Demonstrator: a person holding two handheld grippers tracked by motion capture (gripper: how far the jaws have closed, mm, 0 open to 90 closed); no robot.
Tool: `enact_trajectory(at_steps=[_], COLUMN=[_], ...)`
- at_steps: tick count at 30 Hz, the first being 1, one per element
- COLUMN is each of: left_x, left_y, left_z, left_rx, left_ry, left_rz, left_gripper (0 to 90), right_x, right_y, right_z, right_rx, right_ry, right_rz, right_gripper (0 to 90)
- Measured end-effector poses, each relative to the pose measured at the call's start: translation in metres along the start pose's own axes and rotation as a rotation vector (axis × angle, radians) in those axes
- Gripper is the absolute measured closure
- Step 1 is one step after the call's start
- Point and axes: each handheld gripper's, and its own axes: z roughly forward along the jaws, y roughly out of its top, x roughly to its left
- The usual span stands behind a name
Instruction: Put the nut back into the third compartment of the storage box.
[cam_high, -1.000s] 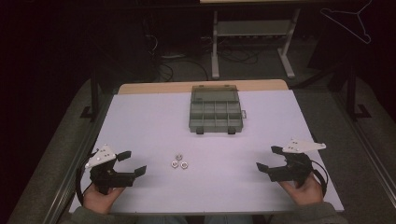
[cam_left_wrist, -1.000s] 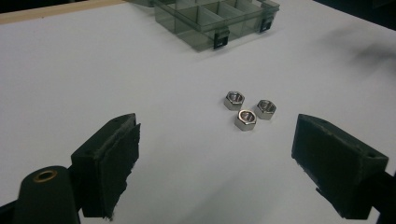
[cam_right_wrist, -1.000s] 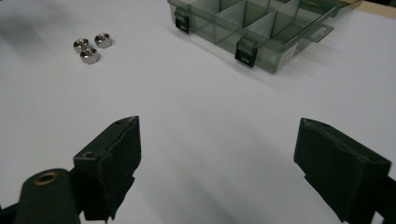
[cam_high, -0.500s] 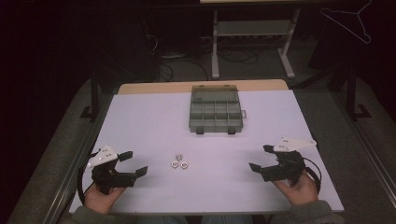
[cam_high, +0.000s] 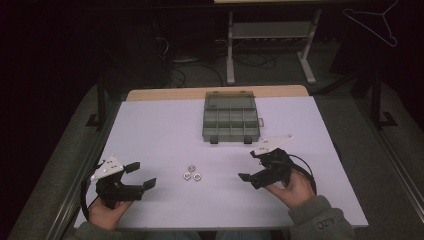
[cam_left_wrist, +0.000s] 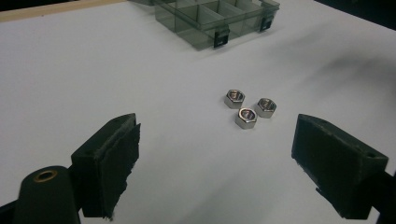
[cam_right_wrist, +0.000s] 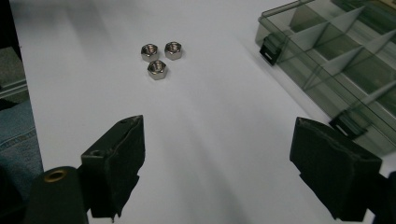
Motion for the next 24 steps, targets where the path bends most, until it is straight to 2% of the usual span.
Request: enact_trajectory(at_steps=[6,12,18,20,21,24], left_x=[-0.002,-0.001,-0.001,-0.001,-0.001,-0.001], left_y=[0.001,0.001,0.002,0.002,0.002,0.002], left_z=[0.002,0.004,0.005,0.005,0.005,0.004], left_rx=[-0.011,-0.002,0.004,0.002,-0.005,-0.004], left_ry=[-0.002,-0.009,-0.014,-0.014,-0.014,-0.015], left_rz=[-0.003,0.005,0.008,0.01,0.01,0.011], left_gripper=[14.2,14.3,14.2,14.3,14.2,14.3], right_x=[0.005,0.015,0.018,0.02,0.022,0.023], right_y=[0.018,0.039,0.05,0.051,0.053,0.055], right_z=[0.02,0.054,0.081,0.085,0.093,0.101], right_rx=[0.036,0.077,0.101,0.104,0.109,0.117], right_ry=[0.026,0.085,0.126,0.136,0.147,0.157], right_rz=[-0.041,-0.095,-0.129,-0.119,-0.131,-0.147], right_gripper=[18.4,21.2,23.8,24.7,25.5,27.2])
